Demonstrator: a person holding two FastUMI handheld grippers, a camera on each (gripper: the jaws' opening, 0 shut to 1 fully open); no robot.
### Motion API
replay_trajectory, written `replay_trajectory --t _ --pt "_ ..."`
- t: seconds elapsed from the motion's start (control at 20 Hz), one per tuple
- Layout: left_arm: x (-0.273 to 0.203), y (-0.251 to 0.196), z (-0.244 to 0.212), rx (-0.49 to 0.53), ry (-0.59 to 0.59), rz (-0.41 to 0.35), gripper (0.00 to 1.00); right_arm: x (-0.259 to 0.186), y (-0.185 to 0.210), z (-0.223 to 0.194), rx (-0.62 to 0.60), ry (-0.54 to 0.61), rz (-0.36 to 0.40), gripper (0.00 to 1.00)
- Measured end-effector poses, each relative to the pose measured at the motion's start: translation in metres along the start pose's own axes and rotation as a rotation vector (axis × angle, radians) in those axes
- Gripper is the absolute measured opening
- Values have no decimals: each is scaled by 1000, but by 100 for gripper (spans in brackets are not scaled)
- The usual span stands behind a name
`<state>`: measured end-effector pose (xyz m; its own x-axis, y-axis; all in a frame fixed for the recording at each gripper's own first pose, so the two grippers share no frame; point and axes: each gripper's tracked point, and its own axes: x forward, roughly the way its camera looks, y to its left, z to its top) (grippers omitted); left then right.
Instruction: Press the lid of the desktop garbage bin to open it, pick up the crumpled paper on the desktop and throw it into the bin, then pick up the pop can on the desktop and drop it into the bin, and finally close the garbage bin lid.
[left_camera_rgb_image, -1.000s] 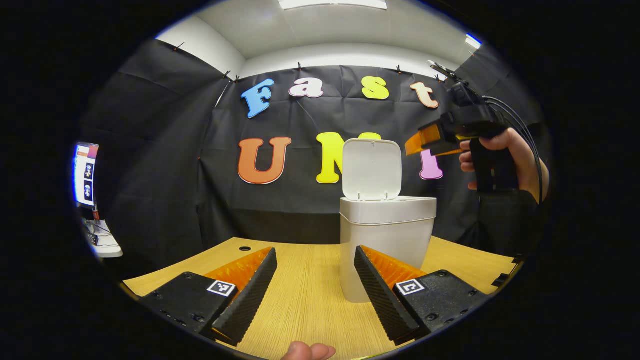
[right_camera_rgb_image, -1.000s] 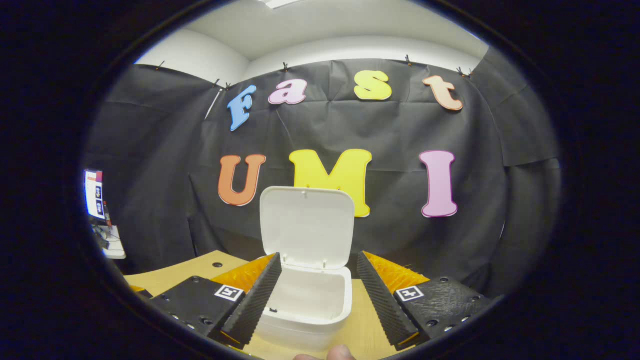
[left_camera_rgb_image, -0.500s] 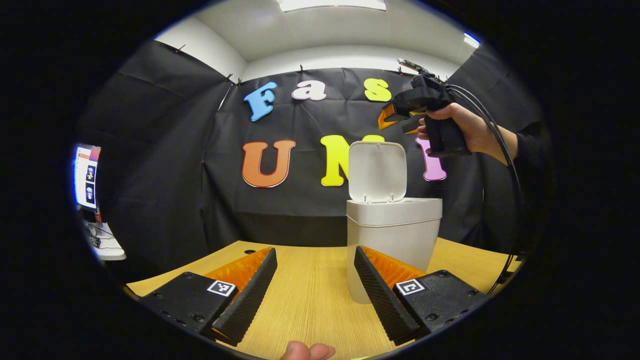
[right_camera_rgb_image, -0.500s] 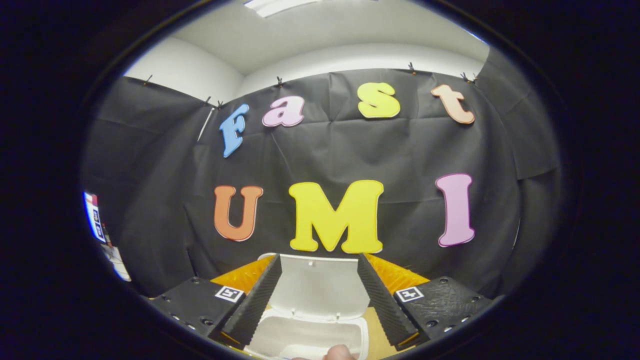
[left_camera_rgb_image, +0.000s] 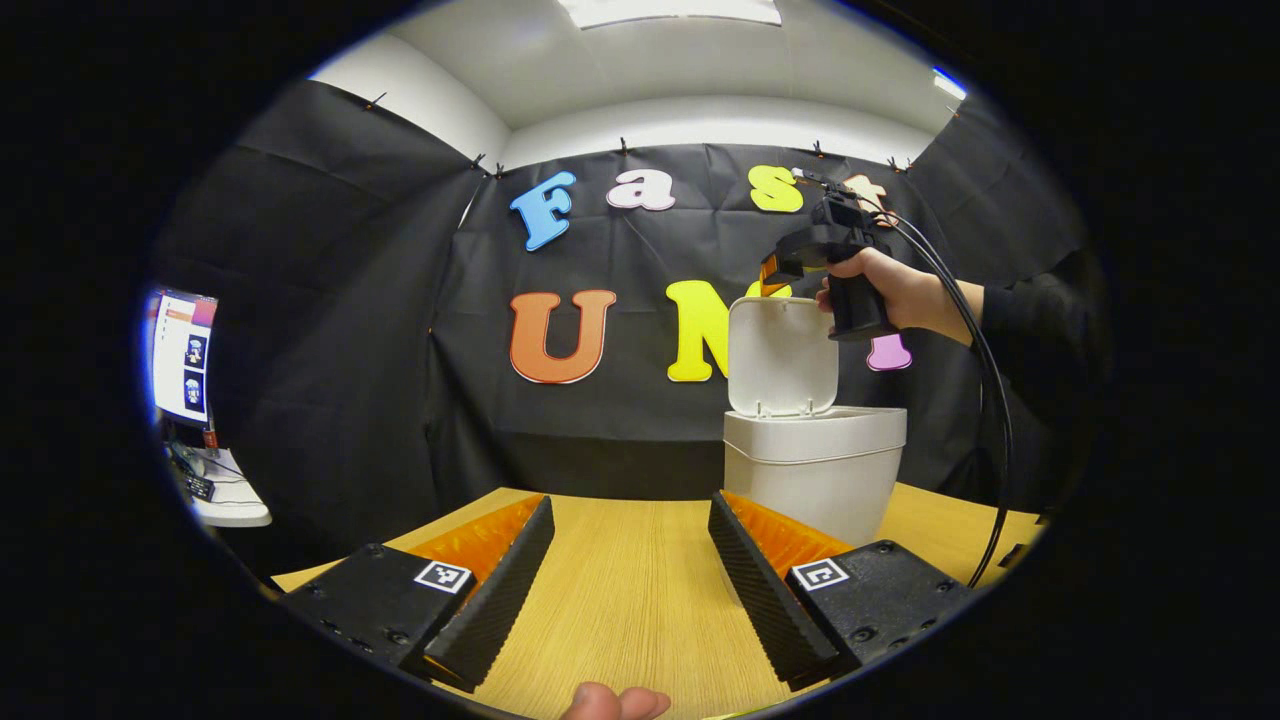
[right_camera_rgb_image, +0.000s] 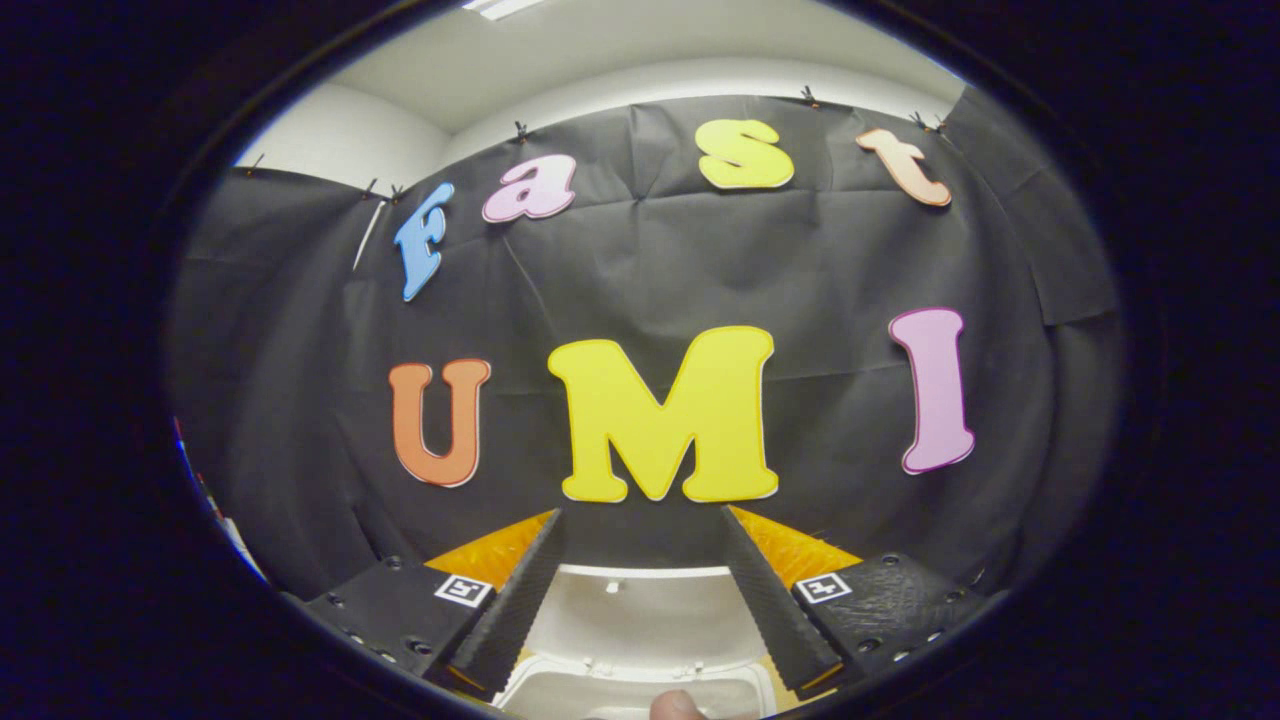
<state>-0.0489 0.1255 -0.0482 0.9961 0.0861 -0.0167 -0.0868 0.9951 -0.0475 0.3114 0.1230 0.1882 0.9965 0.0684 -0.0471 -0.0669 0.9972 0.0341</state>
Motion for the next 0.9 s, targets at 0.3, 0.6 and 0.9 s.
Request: replay_trajectory --t 0.3,0.6,0.9 --pt "4 -1 -7 -9 19 -5 100 -8 3 -6 -21 22 12 94" --pt "1 -2 -4 10 9 7 100 -43 7 -14 -32 47 37 92" --pt "-2 -13 1 -6 -4 -16 100 -87 9 -38 -42 88 81 96"
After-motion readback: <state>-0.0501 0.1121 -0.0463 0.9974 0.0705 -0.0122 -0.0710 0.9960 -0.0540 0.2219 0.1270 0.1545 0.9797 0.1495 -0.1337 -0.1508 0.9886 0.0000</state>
